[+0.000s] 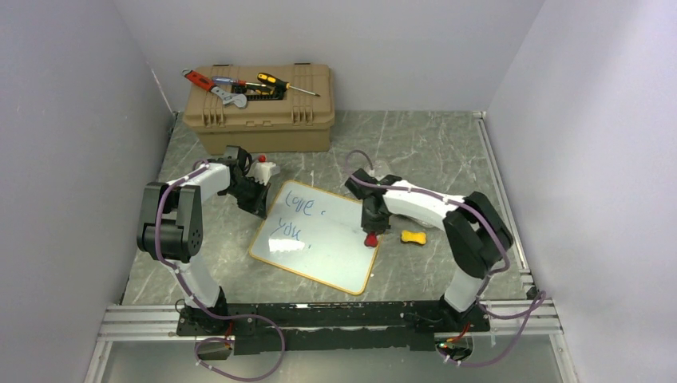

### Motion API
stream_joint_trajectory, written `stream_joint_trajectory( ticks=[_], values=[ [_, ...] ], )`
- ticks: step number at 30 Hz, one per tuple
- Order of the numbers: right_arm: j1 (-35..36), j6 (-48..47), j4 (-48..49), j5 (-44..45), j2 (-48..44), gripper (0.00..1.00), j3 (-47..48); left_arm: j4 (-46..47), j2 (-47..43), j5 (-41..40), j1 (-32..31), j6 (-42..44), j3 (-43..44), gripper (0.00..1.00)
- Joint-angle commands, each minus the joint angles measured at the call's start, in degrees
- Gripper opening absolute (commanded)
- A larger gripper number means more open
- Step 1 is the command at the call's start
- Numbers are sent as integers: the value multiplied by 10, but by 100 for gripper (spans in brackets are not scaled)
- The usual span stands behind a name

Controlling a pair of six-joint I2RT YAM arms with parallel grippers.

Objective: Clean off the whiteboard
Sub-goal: Erase the whiteboard at the center of the board.

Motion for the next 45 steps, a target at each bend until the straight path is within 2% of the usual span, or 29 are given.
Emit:
stream_joint_trajectory(
  ticks=[1, 8, 19, 21, 24, 26, 33, 36, 40, 45],
  values=[
    [-19, -7, -37, 12, -19, 0, -76, -20, 9, -12, -5, 13, -10, 0],
    [4, 1, -2, -28, 36, 0, 24, -18, 8, -9, -5, 9, -9, 0],
    [57, 2, -34, -48, 286, 0, 415, -17, 6, -6, -7, 5, -14, 0],
    [56, 2, -35, -59, 309, 0, 452, -20, 5, -6, -7, 5, -14, 0],
    [56, 2, -39, -66, 318, 0, 467, -21, 5, -8, -7, 6, -15, 0],
    [56, -3, -42, -59, 301, 0, 440, -22, 5, -9, -7, 7, -15, 0],
    [36, -9, 2, -34, 154, 0, 179, -22, 2, -7, -7, 11, -17, 0],
    [35, -10, 5, -25, 130, 0, 136, -22, 2, -6, -7, 11, -16, 0],
    [43, -10, 9, -41, 156, 0, 177, -21, 5, -5, -7, 9, -14, 0],
    [75, -16, -13, -67, 257, 0, 354, -23, 6, -3, -8, 4, -14, 0]
  ],
)
